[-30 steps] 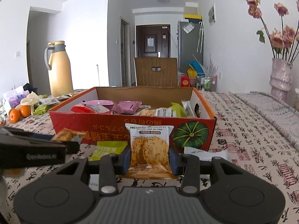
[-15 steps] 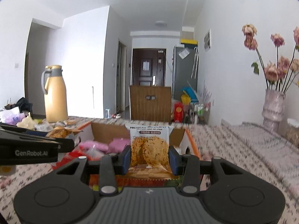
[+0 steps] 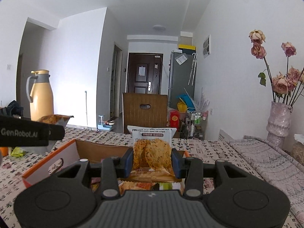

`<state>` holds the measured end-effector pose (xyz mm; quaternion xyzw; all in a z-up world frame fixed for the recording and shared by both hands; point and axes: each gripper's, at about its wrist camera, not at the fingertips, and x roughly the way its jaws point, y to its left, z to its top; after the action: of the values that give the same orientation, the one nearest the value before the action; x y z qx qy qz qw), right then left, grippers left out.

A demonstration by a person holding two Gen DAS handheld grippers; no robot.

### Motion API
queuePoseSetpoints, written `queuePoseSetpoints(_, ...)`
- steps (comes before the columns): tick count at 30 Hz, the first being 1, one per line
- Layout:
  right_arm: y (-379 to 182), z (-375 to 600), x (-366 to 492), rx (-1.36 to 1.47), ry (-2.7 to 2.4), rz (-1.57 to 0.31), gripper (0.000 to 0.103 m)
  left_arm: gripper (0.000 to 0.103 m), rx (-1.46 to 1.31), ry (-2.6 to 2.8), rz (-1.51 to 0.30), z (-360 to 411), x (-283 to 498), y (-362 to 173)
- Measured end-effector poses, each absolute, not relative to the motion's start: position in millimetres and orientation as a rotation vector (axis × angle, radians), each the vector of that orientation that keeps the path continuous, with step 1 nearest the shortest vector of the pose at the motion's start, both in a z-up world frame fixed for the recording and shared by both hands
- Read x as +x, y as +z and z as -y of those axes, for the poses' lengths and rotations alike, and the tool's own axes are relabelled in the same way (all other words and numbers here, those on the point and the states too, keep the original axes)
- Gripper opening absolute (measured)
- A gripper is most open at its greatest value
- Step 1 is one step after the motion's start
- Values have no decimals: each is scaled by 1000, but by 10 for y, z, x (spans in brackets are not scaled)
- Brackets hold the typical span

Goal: Organize snacks
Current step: 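Carry both cracker packets over the cardboard box, then open both grippers to drop the cracker packets into the box, then move both open grippers back to the last packets on the table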

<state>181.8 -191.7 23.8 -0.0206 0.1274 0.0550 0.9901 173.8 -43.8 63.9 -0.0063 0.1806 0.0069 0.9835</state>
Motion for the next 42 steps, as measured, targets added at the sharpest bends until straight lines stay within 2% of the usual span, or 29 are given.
queuePoseSetpoints(17, -110, 1939, 2192, 11, 125, -344, 40, 43, -54, 74, -435, 252, 2201, 193)
queuePoseSetpoints(19, -114, 1958, 2195, 21, 134, -354, 44, 44, -63, 65, -443, 236, 2196, 165)
queuePoseSetpoints(20, -116, 1969, 2193, 29, 134, -357, 44, 49, -65, 66, -442, 231, 2190, 159)
queuePoseSetpoints(21, -117, 1982, 2188, 35, 132, -357, 45, 58, -67, 67, -442, 227, 2186, 158)
queuePoseSetpoints(22, -117, 2000, 2190, 41, 131, -359, 51, 64, -73, 69, -437, 217, 2177, 162)
queuePoseSetpoints(23, -117, 2018, 2191, 50, 130, -362, 58, 79, -78, 74, -428, 205, 2166, 168)
queuePoseSetpoints(24, -117, 2042, 2190, 60, 127, -361, 75, 88, -79, 84, -417, 198, 2151, 177)
queuePoseSetpoints(25, -118, 2064, 2188, 67, 123, -359, 89, 91, -78, 90, -403, 193, 2133, 187)
queuePoseSetpoints(27, -112, 2083, 2152, 81, 117, -346, 96, 103, -87, 90, -390, 183, 2112, 201)
queuePoseSetpoints(28, -112, 2096, 2148, 89, 118, -344, 103, 103, -91, 96, -385, 176, 2110, 201)
queuePoseSetpoints(42, -17, 2167, 2123, 113, 122, -338, 103, 103, -129, 92, -374, 132, 2005, 364)
